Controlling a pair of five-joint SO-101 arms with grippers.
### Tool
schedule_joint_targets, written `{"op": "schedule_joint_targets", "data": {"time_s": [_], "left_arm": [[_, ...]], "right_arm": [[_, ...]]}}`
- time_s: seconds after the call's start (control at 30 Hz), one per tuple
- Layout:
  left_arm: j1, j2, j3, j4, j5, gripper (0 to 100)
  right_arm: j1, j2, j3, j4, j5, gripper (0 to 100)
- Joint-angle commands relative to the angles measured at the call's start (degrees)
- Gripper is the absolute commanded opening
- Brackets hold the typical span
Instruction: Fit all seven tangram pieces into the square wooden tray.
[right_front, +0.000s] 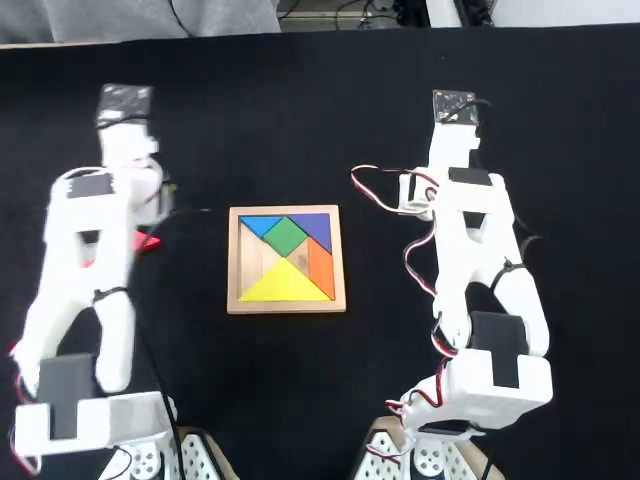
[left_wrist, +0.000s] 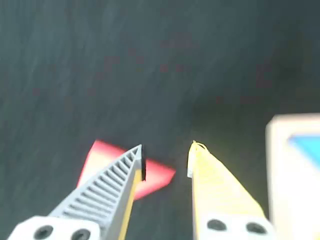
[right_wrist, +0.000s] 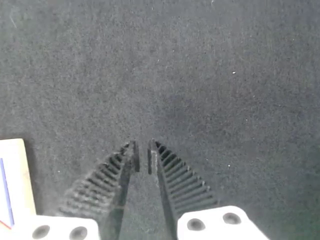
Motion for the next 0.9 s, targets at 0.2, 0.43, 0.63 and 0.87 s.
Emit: {"op": "schedule_joint_targets", "data": {"time_s": [0.2, 0.43, 0.63, 0.87], "left_arm": [[-1.4, 17.0, -5.9, -7.6, 1.7, 15], [-1.5, 19.4, -11.0, 3.9, -6.7, 5], [-1.0, 21.6, -9.8, 8.0, -7.9, 3], [-3.7, 24.2, -9.8, 21.0, -22.6, 3]], "right_arm": [[0.2, -3.0, -0.2, -0.8, 0.4, 4.6], [0.1, -3.0, -0.2, -0.8, 0.4, 4.6], [0.1, -3.0, -0.2, -0.8, 0.4, 4.6], [0.1, -3.0, -0.2, -0.8, 0.4, 4.6]]}}
